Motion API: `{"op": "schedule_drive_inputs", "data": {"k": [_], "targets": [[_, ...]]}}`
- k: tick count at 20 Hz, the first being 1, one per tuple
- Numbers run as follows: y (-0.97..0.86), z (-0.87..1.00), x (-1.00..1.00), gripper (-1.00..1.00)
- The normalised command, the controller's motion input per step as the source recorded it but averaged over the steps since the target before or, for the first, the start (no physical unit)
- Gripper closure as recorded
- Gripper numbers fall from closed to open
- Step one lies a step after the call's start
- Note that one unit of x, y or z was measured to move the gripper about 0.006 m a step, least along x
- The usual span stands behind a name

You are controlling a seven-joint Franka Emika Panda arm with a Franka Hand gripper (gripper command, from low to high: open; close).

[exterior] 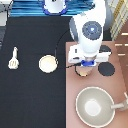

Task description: Take the lid off the pot, put the pot on the plate, and use the tool to push the pot to the front of the table.

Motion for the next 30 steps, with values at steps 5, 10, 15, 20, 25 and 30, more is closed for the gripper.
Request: {"op": "schedule_drive_inputs", "data": {"k": [5,10,15,20,25,30], "targets": [[0.07,-0.03,0.0,1.0],[0.06,-0.07,0.0,1.0],[0.02,-0.15,0.0,1.0],[0.01,-0.21,0.0,1.0],[0.09,0.71,-0.03,1.0],[-0.02,0.84,-0.65,1.0]]}}
